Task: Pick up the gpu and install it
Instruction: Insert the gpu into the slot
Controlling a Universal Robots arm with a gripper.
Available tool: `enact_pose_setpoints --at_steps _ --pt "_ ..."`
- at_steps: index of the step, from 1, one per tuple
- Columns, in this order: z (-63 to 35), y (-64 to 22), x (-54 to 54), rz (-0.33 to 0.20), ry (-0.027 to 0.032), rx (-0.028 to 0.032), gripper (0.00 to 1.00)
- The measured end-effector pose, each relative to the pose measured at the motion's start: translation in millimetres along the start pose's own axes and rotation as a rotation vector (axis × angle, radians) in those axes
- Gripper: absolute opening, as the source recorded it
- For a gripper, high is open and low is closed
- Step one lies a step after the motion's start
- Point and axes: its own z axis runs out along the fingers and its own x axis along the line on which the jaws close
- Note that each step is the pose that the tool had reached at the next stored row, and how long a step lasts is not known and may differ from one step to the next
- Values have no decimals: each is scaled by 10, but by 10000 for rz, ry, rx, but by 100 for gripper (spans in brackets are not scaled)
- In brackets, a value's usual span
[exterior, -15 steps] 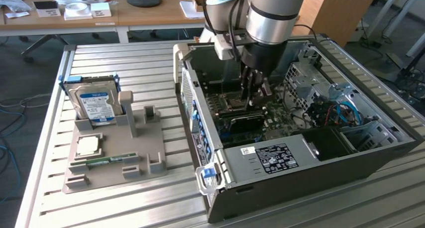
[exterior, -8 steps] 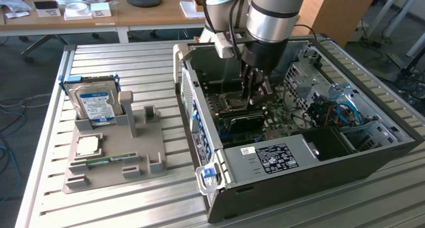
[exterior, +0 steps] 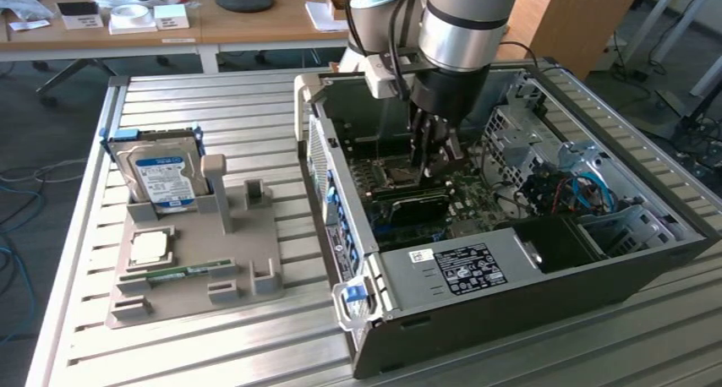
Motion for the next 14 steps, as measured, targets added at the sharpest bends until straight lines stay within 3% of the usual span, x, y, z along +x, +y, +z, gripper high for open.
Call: enact_pose_setpoints --at_steps 14 --pt "-92 -5 -4 -1 0 4 40"
